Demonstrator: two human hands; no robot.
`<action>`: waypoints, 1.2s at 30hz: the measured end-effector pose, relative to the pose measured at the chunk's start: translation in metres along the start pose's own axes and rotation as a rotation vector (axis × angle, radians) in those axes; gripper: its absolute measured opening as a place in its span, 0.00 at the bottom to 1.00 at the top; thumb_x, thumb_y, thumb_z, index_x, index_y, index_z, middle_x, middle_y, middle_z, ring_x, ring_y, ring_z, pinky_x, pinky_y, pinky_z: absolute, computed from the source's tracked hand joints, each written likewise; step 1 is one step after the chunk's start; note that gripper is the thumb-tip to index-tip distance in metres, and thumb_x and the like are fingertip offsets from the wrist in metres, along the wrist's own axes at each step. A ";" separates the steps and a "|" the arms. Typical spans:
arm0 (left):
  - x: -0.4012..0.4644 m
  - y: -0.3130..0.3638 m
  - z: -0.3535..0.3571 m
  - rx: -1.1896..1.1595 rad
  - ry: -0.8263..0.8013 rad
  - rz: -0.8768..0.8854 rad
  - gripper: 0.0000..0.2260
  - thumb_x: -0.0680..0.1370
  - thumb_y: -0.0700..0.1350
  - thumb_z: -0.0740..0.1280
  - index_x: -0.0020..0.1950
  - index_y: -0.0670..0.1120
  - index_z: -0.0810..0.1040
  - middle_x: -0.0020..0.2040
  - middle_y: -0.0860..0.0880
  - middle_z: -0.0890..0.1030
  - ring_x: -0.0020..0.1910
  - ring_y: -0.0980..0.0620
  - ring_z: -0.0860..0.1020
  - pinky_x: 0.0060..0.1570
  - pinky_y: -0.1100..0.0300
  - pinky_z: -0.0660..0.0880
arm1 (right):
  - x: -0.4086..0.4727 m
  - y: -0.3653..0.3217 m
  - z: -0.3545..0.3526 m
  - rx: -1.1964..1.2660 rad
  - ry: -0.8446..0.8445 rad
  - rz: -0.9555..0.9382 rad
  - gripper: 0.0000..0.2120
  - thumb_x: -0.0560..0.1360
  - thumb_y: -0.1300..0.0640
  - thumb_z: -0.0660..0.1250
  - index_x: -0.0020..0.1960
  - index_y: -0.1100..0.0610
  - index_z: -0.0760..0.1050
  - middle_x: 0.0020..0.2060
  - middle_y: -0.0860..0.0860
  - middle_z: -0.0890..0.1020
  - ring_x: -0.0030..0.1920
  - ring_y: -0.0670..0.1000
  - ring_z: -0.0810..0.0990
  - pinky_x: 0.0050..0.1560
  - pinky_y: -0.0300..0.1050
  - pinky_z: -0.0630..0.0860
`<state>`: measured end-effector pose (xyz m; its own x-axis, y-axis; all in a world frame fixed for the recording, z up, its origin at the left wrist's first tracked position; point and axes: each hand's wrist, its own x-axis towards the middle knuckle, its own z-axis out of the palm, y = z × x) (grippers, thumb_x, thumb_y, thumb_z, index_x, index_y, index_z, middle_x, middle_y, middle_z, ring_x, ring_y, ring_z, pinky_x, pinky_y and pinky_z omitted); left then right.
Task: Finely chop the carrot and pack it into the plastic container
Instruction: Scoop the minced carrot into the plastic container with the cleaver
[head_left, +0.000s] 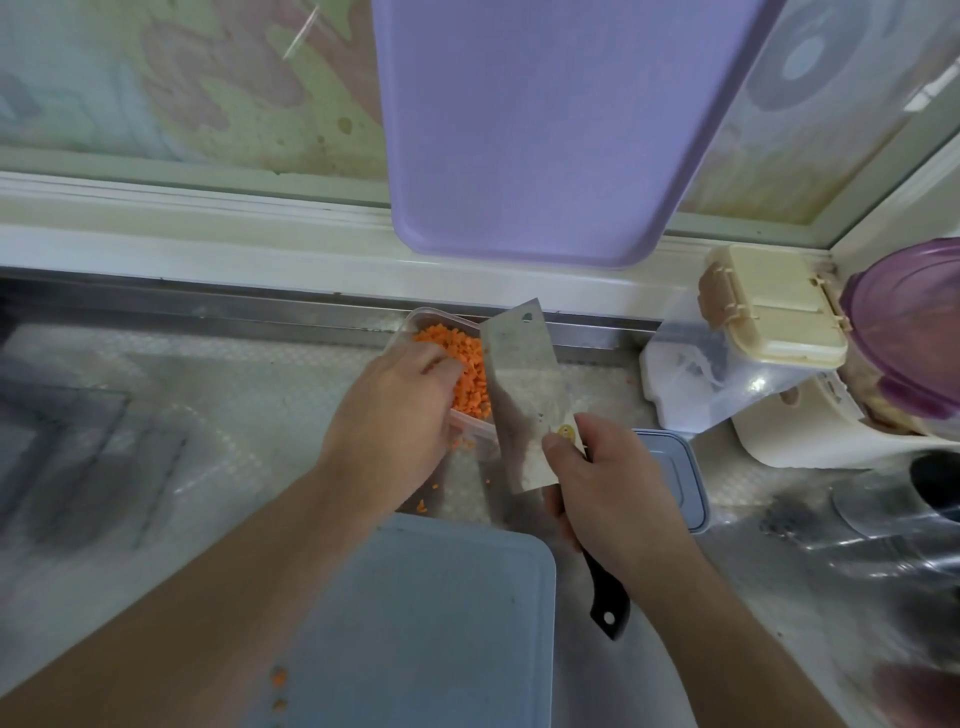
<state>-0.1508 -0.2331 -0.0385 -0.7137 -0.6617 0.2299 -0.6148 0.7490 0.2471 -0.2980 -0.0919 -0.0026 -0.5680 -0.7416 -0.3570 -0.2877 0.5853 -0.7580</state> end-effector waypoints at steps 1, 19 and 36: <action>-0.003 -0.004 0.001 -0.027 0.050 -0.031 0.09 0.72 0.40 0.76 0.52 0.45 0.83 0.49 0.47 0.81 0.50 0.42 0.79 0.49 0.48 0.79 | -0.001 0.000 -0.001 0.009 -0.010 0.003 0.12 0.82 0.56 0.61 0.46 0.64 0.72 0.35 0.64 0.80 0.25 0.48 0.74 0.25 0.44 0.71; -0.047 0.014 -0.002 0.009 -0.051 0.245 0.28 0.74 0.40 0.63 0.75 0.45 0.76 0.73 0.49 0.77 0.69 0.48 0.77 0.69 0.52 0.73 | -0.013 -0.002 0.002 0.194 -0.020 0.076 0.12 0.84 0.53 0.60 0.48 0.61 0.73 0.30 0.60 0.82 0.24 0.52 0.74 0.28 0.46 0.73; -0.080 -0.016 -0.037 -0.346 0.110 -0.482 0.08 0.76 0.52 0.77 0.41 0.52 0.83 0.33 0.59 0.82 0.34 0.61 0.80 0.39 0.59 0.78 | -0.059 0.061 0.016 -0.388 -0.487 -0.133 0.09 0.78 0.51 0.64 0.43 0.52 0.67 0.33 0.45 0.73 0.35 0.45 0.71 0.39 0.46 0.70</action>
<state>-0.0714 -0.1933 -0.0262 -0.3318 -0.9372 0.1075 -0.7019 0.3215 0.6356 -0.2693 -0.0176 -0.0366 -0.1183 -0.8269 -0.5498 -0.6423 0.4860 -0.5927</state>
